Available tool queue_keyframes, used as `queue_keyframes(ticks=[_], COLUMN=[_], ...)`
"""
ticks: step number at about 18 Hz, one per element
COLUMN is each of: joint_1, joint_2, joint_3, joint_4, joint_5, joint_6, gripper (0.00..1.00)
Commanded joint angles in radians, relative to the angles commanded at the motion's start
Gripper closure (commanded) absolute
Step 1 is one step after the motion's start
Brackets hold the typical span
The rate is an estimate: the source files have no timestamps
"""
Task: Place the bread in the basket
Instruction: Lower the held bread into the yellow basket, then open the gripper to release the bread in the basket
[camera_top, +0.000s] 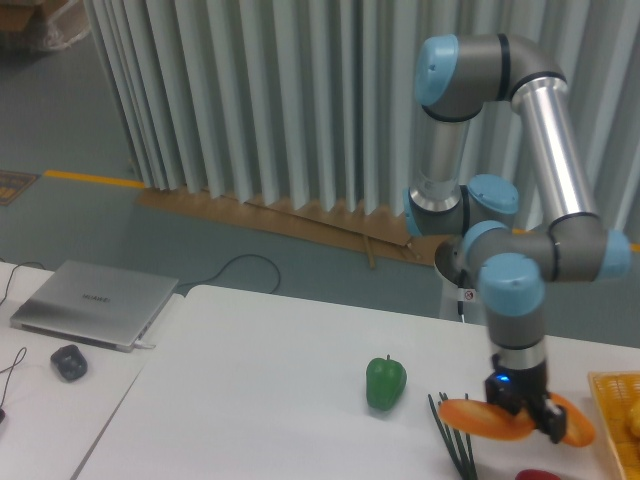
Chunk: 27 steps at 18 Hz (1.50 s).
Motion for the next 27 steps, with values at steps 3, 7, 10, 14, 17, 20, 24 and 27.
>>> queue_keyframes(ticks=[3, 7, 10, 14, 17, 20, 24, 27], joint_1=[0.051, 0.1, 0.161, 0.227, 0.23, 0.238, 0.278, 0.302], joint_2=[-0.002, -0.006, -0.012, -0.043, -0.069, -0.072, -0.084, -0.094], joint_3=[0.009, 0.023, 0.026, 0.025, 0.029, 0.032, 0.035, 0.035], joint_4=[0.0, 0.002, 0.0, 0.002, 0.006, 0.006, 0.008, 0.009], joint_5=[-0.005, -0.012, -0.032, -0.031, -0.032, -0.032, -0.032, -0.038], joint_6=[0.048, 0.097, 0.153, 0.23, 0.238, 0.247, 0.31, 0.353], gripper=[0.94, 0.94, 0.94, 0.92, 0.93, 0.93, 0.93, 0.85])
